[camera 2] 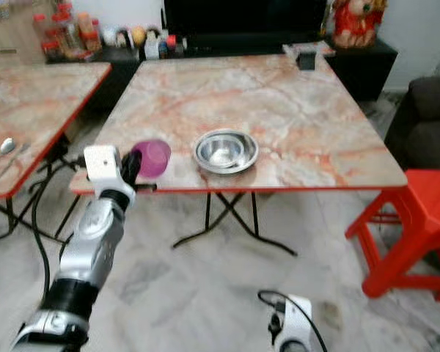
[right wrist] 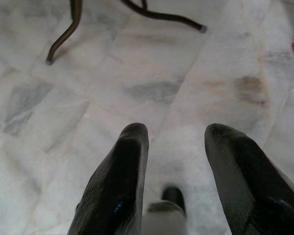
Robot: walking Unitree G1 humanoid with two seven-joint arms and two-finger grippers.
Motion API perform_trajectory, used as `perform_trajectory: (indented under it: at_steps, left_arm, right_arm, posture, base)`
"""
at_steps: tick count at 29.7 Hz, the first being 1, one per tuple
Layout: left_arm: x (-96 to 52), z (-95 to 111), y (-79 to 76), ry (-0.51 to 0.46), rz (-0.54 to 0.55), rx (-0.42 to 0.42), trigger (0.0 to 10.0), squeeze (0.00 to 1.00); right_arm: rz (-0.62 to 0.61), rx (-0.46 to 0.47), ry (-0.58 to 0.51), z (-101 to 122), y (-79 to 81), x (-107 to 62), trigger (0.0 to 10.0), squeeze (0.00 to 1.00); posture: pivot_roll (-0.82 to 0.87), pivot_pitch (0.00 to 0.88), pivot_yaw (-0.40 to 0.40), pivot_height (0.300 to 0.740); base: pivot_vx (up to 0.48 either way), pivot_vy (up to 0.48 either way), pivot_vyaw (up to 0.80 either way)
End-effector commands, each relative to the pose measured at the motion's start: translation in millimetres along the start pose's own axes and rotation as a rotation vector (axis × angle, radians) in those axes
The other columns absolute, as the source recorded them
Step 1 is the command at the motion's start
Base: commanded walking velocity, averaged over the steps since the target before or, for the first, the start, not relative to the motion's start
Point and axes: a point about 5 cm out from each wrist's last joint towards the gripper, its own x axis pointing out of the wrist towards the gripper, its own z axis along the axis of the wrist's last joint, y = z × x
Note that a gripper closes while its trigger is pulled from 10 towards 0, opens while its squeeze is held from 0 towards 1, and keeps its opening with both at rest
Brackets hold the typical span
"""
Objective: Setting the table
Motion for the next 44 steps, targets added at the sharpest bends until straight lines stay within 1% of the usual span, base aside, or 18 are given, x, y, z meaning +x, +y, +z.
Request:
perform_trajectory:
  at_steps: [1,5,8,10,13,17,19,20,29,33,36,37,38,39,41,43,44]
  left_arm:
    - [2.2,5.2,-5.1,-0.017,-0.022,0.007,10.0,0.00]
    - [3.1,5.2,-4.3,-0.016,-0.021,0.011,10.0,0.00]
    - [3.3,6.2,-2.7,-0.023,-0.012,0.010,10.0,0.00]
    - [3.3,6.2,-2.7,-0.023,-0.012,0.010,10.0,0.00]
    - [2.8,6.6,-1.8,-0.025,-0.006,0.011,10.0,0.00]
    - [2.8,7.0,-1.4,-0.027,-0.005,0.011,10.0,0.00]
    - [2.8,7.1,-1.0,-0.027,-0.004,0.012,10.0,0.00]
    - [2.9,7.4,-0.5,-0.027,-0.003,0.012,10.0,0.00]
    - [3.2,8.2,-1.3,-0.024,-0.010,0.016,10.0,0.00]
    - [2.7,7.4,-3.4,-0.018,-0.034,0.013,10.0,0.00]
    - [1.5,8.9,-3.1,-0.017,-0.063,-0.010,10.0,0.00]
    - [1.1,8.6,-2.2,-0.002,-0.080,0.013,10.0,0.00]
    - [1.1,8.6,-2.2,-0.002,-0.080,0.013,10.0,0.00]
    - [0.0,7.7,-1.7,0.014,-0.107,0.015,10.0,0.00]
    - [-1.3,6.2,-0.7,0.050,-0.140,-0.015,10.0,0.00]
    - [-1.7,7.6,-0.6,0.061,-0.155,-0.053,10.0,0.00]
    - [-1.7,7.6,-0.6,0.061,-0.155,-0.053,10.0,0.00]
  right_arm:
    - [-0.012,-0.006,-0.008,1.4,-3.4,0.1,10.0,0.00]
    - [-0.007,-0.018,-0.014,2.2,-2.2,0.2,10.0,0.00]
    - [-0.015,0.013,-0.011,1.9,-3.0,0.2,10.0,0.00]
    - [-0.015,0.012,-0.011,1.9,-3.0,0.2,10.0,0.00]
    - [-0.007,-0.031,-0.015,4.2,-3.4,0.9,10.0,0.00]
    - [-0.005,-0.039,-0.019,5.2,-2.7,1.2,10.0,0.00]
    - [-0.006,-0.024,-0.014,4.6,-2.1,1.2,10.0,0.00]
    - [-0.009,-0.015,-0.014,4.2,-2.4,1.0,10.0,0.00]
    - [-0.011,-0.024,0.000,-0.2,-3.0,-0.3,10.0,0.00]
    - [-0.015,-0.017,0.007,-1.8,-3.6,-0.7,10.0,0.00]
    - [-0.014,-0.025,0.013,-3.1,-3.8,-1.0,10.0,0.00]
    - [-0.013,-0.025,0.014,-3.5,-3.5,-1.1,10.0,0.00]
    - [-0.013,-0.025,0.014,-3.5,-3.5,-1.1,10.0,0.00]
    - [-0.012,-0.026,0.015,-4.1,-3.1,-1.3,10.0,0.00]
    - [-0.011,-0.027,0.018,-4.7,-2.2,-1.4,10.0,0.00]
    - [-0.009,-0.027,0.019,-4.9,-1.6,-1.4,10.0,0.00]
    - [-0.009,-0.027,0.019,-4.9,-1.6,-1.4,10.0,0.00]
  posture:
    - [-0.01,0.000,0.034,0.740]
    - [-0.01,0.000,0.029,0.740]
    - [-0.01,0.000,0.027,0.740]
    - [-0.01,0.000,0.027,0.740]
    - [-0.01,0.000,0.020,0.740]
    - [-0.01,0.000,0.019,0.740]
    - [0.00,0.000,0.021,0.740]
    - [0.00,0.000,0.022,0.740]
    - [-0.01,0.000,0.028,0.740]
    - [-0.01,0.000,0.030,0.740]
    - [0.00,0.000,0.029,0.740]
    - [0.00,0.000,0.031,0.740]
    - [0.00,0.000,0.031,0.740]
    - [0.00,0.000,0.034,0.740]
    - [0.00,0.000,0.036,0.740]
    - [0.00,0.000,0.037,0.740]
    - [0.00,0.000,0.037,0.740]
  base:
    - [0.364,0.000,0.00]
    - [0.359,0.000,0.28]
    - [0.360,0.000,0.00]
    - [0.360,0.000,0.00]
    - [0.360,0.000,0.00]
    - [0.360,0.000,0.66]
    - [0.364,0.000,0.80]
    - [0.364,0.000,0.00]
    - [0.366,0.000,0.00]
    - [0.325,0.000,0.00]
    - [0.000,0.000,0.00]
    - [0.000,0.000,0.00]
    - [0.000,0.000,0.00]
    - [0.000,0.000,0.00]
    - [0.000,0.000,0.00]
    - [0.000,0.000,0.00]
    - [0.000,0.000,0.00]
